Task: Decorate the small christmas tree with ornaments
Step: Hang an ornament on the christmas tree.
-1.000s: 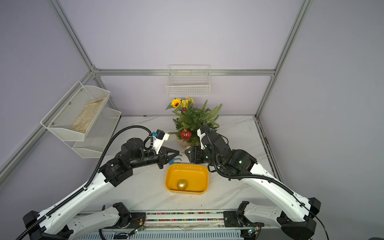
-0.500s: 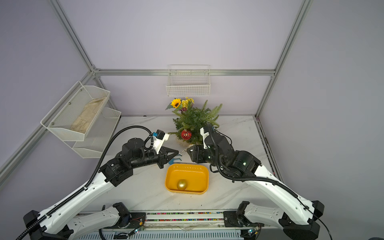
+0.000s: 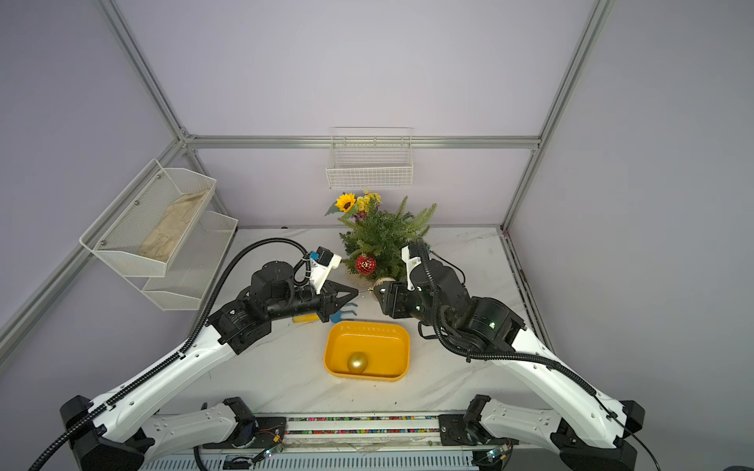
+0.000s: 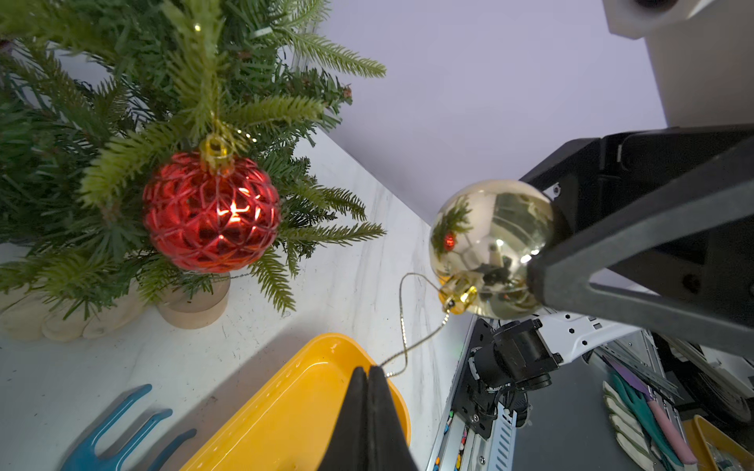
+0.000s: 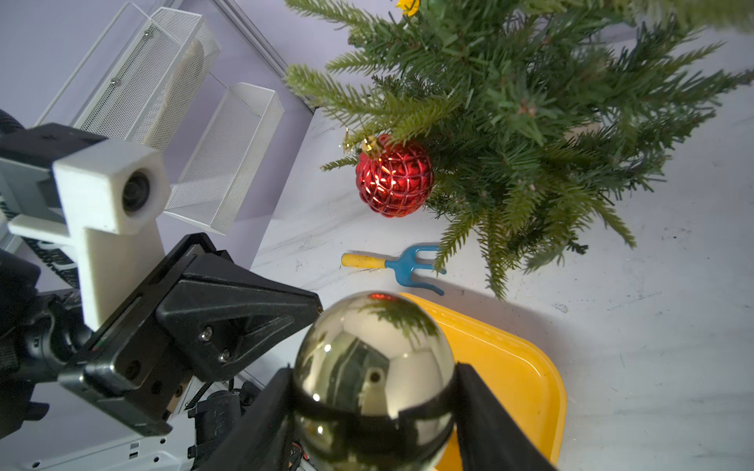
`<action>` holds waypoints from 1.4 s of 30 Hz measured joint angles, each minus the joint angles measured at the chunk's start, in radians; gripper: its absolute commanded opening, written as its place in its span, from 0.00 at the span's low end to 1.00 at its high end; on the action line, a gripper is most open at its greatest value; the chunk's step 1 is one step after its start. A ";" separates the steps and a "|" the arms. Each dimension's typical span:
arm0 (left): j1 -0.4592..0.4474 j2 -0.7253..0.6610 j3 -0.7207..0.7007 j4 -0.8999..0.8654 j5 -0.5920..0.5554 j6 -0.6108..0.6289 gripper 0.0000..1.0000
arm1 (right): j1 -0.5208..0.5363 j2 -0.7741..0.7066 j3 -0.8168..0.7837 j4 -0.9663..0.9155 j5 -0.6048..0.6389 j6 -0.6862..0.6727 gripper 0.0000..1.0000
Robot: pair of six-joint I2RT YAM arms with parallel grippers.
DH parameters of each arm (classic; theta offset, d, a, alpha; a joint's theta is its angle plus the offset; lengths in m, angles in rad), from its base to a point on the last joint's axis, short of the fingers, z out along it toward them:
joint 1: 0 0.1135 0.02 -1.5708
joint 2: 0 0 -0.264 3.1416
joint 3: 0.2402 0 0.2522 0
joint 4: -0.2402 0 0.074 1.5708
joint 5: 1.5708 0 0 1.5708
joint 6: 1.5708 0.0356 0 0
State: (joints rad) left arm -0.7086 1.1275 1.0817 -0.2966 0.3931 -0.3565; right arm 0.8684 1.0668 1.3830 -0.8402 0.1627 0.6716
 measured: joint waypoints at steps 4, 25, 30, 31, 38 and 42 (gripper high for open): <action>-0.003 0.034 0.013 0.004 0.008 0.000 0.01 | 0.000 -0.003 0.000 -0.019 0.027 0.000 0.54; -0.050 0.220 0.145 0.059 0.031 -0.024 0.01 | -0.025 -0.044 0.000 -0.132 0.162 0.008 0.56; -0.064 0.249 0.147 0.068 0.029 -0.027 0.00 | -0.033 -0.059 0.000 -0.153 0.186 0.013 0.56; -0.065 0.252 0.147 0.068 0.027 -0.027 0.00 | -0.034 -0.059 0.000 -0.155 0.188 0.013 0.56; -0.066 0.259 0.147 0.072 0.002 -0.029 0.00 | -0.040 -0.047 0.000 -0.156 0.200 0.011 0.56; -0.066 0.259 0.147 0.072 -0.023 -0.029 0.00 | -0.043 -0.026 0.003 -0.157 0.211 0.003 0.56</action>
State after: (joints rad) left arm -0.7750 1.3865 1.2289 -0.2249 0.3698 -0.3855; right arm 0.8249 1.0405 1.3861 -0.9970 0.3740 0.6750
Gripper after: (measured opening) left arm 0.047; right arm 0.583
